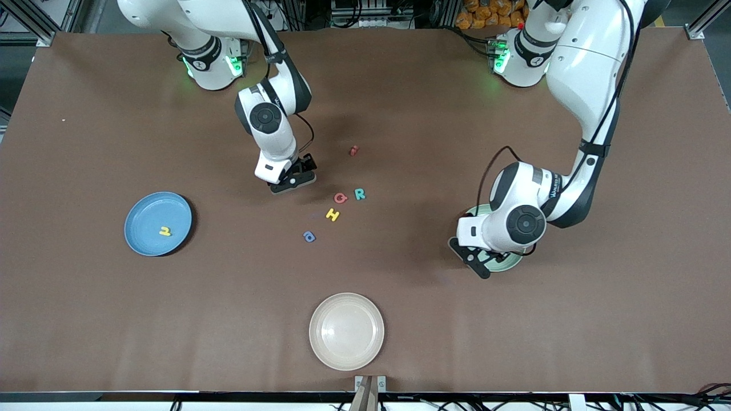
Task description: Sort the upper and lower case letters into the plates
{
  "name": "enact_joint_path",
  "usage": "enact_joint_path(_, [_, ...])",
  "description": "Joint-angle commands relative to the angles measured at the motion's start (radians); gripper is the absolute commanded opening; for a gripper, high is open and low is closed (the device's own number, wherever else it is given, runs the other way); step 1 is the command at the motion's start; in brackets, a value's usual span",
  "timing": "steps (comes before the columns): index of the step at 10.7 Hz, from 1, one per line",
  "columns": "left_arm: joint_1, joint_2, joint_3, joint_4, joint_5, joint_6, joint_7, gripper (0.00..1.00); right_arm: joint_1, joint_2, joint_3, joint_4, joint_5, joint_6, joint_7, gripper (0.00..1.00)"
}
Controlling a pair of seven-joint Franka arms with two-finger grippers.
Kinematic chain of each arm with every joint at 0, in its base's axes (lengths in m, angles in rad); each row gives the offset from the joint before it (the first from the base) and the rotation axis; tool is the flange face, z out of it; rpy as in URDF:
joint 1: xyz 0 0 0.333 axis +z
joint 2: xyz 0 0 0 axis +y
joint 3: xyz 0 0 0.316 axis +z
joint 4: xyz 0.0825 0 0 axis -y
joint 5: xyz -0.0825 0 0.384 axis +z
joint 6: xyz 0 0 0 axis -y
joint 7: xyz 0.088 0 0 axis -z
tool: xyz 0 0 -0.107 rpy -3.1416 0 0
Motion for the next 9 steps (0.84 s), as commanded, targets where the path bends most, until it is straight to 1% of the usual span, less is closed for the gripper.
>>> enact_joint_path(1, [-0.055,-0.008,0.005,-0.005,-0.149,0.055,-0.232,1.00,-0.016,-0.036,-0.001,-0.038,0.018,0.019,-0.041,1.00])
enact_joint_path(3, [-0.112,-0.008,-0.001,0.007,-0.147,0.089,-0.467,1.00,-0.021,-0.033,0.001,-0.038,0.018,0.024,-0.044,1.00])
enact_joint_path(5, [-0.149,-0.008,-0.028,0.007,-0.141,0.118,-0.627,1.00,-0.019,-0.024,0.001,-0.038,0.018,0.039,-0.044,1.00])
enact_joint_path(6, [-0.189,-0.001,-0.030,0.007,-0.115,0.139,-0.755,1.00,-0.019,-0.023,0.001,-0.038,0.018,0.041,-0.044,1.00])
enact_joint_path(7, [-0.220,0.005,-0.031,0.007,-0.016,0.161,-0.886,1.00,-0.019,-0.021,0.001,-0.038,0.018,0.042,-0.044,1.00])
enact_joint_path(8, [-0.226,0.005,-0.053,0.009,0.120,0.167,-1.047,1.00,-0.019,-0.018,0.001,-0.038,0.018,0.042,-0.044,1.00])
enact_joint_path(9, [-0.226,0.018,-0.101,0.033,0.211,0.170,-1.212,1.00,-0.019,-0.013,0.001,-0.038,0.018,0.044,-0.044,1.00])
